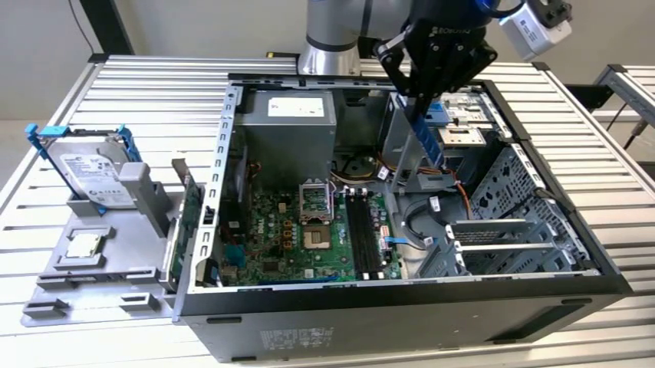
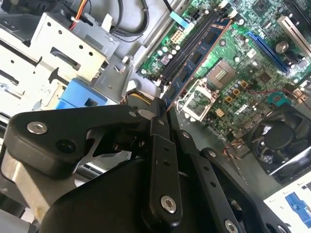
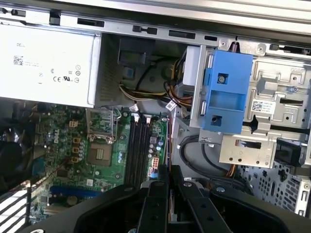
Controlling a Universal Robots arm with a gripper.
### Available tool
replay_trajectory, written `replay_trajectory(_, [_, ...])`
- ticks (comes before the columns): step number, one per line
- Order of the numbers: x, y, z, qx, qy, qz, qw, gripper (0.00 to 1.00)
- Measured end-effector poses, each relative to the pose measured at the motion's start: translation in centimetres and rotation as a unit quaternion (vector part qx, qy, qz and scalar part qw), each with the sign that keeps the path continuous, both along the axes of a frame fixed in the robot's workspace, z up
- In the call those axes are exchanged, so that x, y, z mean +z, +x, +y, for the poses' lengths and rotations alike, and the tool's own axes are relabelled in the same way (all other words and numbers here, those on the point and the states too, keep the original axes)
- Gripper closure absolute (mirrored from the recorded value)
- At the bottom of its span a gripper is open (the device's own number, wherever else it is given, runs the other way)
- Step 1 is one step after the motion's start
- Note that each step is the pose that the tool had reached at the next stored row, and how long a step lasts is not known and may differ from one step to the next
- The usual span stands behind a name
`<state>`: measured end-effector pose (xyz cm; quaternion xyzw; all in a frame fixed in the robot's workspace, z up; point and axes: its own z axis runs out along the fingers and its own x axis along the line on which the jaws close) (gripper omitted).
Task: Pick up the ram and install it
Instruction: 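Insert the ram into the slot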
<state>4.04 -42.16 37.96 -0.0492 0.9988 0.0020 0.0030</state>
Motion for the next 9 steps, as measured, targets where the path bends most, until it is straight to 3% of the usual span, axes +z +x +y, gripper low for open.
replay_trajectory(9, [-1.54,-0.01,0.00,0.000,-0.0002,0.0000,1.00000,1.00])
